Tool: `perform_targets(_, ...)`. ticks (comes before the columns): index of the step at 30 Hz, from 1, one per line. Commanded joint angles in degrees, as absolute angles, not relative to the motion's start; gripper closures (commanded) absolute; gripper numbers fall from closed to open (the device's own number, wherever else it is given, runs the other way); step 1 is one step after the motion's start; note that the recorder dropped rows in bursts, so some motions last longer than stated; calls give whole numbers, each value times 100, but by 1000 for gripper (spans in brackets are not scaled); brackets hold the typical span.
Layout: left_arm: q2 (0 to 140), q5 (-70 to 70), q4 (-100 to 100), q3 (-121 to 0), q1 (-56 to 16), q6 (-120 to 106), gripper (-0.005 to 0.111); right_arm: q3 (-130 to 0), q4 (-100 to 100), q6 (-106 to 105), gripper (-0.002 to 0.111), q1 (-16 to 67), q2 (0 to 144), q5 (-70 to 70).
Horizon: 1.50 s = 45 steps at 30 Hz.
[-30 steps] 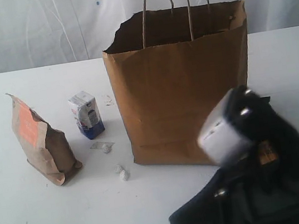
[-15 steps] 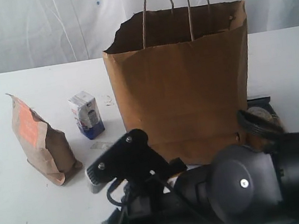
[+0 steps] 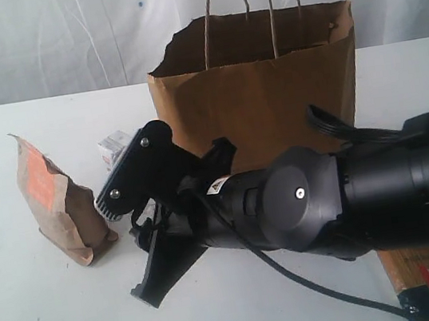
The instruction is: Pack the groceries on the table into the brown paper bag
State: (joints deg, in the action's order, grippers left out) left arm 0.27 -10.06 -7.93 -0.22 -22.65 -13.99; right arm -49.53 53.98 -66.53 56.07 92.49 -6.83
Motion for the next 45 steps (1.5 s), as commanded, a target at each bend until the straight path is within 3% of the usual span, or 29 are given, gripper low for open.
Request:
perform_targets(1, 0, -1004, -822, 0, -2243, -1379, 107, -4995, 5435, -6328, 61, 5576, 9257, -691)
perform_targets(10, 0, -1004, -822, 0, -2243, -1379, 107, -4995, 4786, -3429, 61, 5576, 9246, 282)
perform_targets(21, 0, -1004, -822, 0, -2243, -1379, 107, -4995, 4786, -3383, 61, 5591, 9246, 1760)
perform_targets(38, 0, -1004, -822, 0, -2243, -1379, 107, -4995, 4708, -3474, 61, 5591, 9246, 2354)
perform_targets(41, 0, -1004, -822, 0, -2243, -1379, 107, -4995, 3700, -2967, 61, 5591, 9196, 2231)
perform_targets(45, 0, -1004, -822, 0, -2243, -1379, 107, -4995, 875, -96, 61, 5591, 8979, 1742)
